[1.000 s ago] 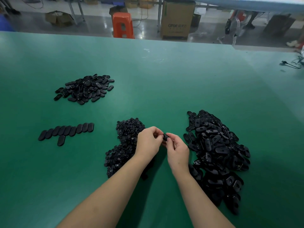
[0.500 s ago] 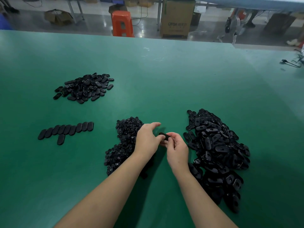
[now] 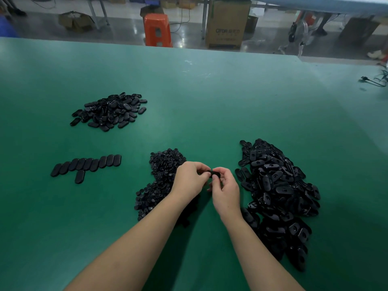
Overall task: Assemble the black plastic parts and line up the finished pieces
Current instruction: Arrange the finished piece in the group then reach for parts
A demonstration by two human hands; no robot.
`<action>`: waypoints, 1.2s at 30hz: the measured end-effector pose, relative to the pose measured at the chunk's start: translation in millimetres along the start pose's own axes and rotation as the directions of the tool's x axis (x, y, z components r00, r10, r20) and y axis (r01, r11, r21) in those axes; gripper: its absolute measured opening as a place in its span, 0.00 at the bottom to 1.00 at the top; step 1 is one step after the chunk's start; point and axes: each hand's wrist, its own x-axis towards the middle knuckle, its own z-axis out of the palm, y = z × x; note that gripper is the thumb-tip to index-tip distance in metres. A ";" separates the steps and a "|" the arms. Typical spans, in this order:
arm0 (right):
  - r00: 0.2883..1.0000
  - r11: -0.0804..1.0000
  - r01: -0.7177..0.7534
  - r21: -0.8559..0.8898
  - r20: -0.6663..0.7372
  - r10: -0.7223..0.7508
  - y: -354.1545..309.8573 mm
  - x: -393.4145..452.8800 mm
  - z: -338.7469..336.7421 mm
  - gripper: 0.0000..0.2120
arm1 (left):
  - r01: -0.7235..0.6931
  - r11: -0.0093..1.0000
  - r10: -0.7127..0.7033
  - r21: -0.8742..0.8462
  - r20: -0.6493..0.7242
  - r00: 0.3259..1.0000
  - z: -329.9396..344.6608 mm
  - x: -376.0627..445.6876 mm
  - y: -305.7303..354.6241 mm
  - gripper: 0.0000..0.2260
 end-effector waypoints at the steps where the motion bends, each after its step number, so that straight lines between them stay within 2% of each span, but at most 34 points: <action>1: 1.000 1.000 0.001 -0.003 -0.001 -0.001 0.1 0.0 -0.1 0.10 | -0.002 1.000 0.002 0.001 -0.002 1.000 0.6 -0.4 0.4 0.05; 10: 1.000 0.999 0.022 -0.036 0.019 -0.021 2.1 0.8 0.5 0.08 | -0.062 0.993 0.068 0.104 -0.053 0.996 6.2 -3.0 -0.9 0.04; 20: 0.999 0.999 0.036 0.040 -0.001 -0.036 1.9 1.4 -2.1 0.15 | -0.137 0.972 0.153 0.191 -0.074 0.985 9.0 -2.6 -0.5 0.04; 25: 1.000 0.995 0.020 0.093 0.000 -0.021 2.8 1.0 -3.6 0.13 | -0.159 0.965 0.176 0.210 -0.064 0.982 8.0 -1.5 -0.5 0.05; 36: 1.000 0.998 0.026 0.062 -0.006 -0.026 6.4 2.8 -2.9 0.10 | -0.263 0.938 0.275 0.227 -0.024 0.961 4.1 -1.2 -4.1 0.06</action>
